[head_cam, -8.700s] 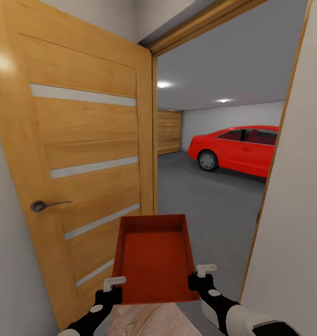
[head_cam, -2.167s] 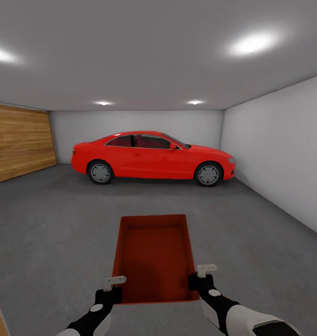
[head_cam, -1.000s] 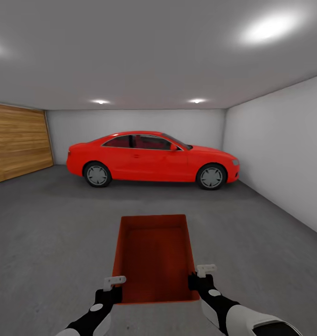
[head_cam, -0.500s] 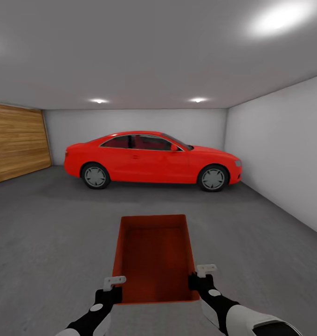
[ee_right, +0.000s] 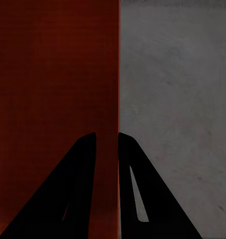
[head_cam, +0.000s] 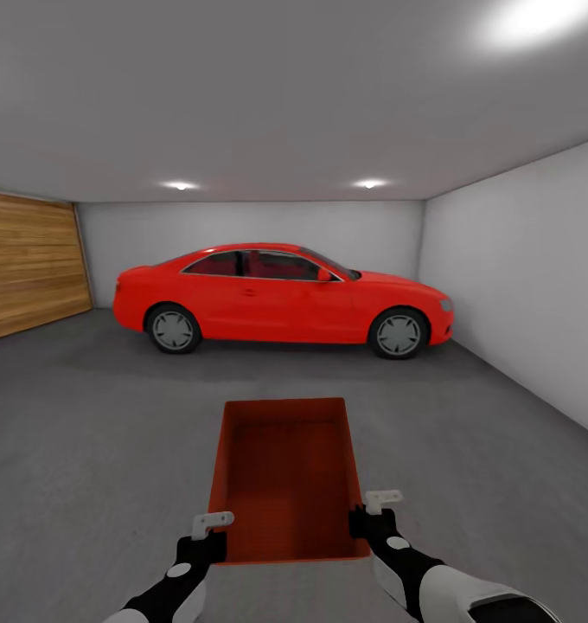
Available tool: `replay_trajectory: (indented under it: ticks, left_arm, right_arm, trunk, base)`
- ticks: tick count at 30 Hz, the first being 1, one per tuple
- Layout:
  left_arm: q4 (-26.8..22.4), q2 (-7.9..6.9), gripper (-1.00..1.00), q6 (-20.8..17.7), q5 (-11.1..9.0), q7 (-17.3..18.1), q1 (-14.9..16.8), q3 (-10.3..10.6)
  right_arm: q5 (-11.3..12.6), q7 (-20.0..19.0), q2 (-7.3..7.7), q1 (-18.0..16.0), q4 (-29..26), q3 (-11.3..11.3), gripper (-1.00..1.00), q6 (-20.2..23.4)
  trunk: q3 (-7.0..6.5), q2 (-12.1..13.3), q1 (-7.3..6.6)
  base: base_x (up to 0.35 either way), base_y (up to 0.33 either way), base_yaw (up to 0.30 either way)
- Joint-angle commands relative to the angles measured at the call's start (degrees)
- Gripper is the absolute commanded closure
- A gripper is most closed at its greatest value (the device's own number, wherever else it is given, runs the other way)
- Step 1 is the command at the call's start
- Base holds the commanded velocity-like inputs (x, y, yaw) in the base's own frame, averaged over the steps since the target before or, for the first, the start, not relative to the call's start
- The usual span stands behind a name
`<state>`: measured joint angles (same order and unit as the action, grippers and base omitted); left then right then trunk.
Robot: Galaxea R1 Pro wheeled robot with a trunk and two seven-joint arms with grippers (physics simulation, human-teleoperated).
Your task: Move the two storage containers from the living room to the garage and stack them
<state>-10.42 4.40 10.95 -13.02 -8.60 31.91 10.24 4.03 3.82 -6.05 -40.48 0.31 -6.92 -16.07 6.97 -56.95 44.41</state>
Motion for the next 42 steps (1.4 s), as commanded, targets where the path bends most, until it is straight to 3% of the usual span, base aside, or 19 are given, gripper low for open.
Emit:
replay_trajectory:
  ticks: [1, 42]
  left_arm:
    - [-0.2, 0.0, 1.0, 1.0, 0.3, 0.1, 0.1, -0.2]
    - [-0.2, 0.0, 1.0, 0.9, 0.3, 0.1, 0.1, -0.1]
  right_arm:
    - [0.7, 0.0, -0.01, 0.0, 0.2, 1.2, 1.0, -0.2]
    - [0.7, 0.0, -0.01, 0.0, 0.2, 1.2, 1.0, -0.2]
  trunk:
    - [0.08, -0.1, 0.04]
    - [0.08, -0.1, 0.04]
  base:
    - [0.321, 0.0, 0.0]
    - [0.321, 0.0, 0.0]
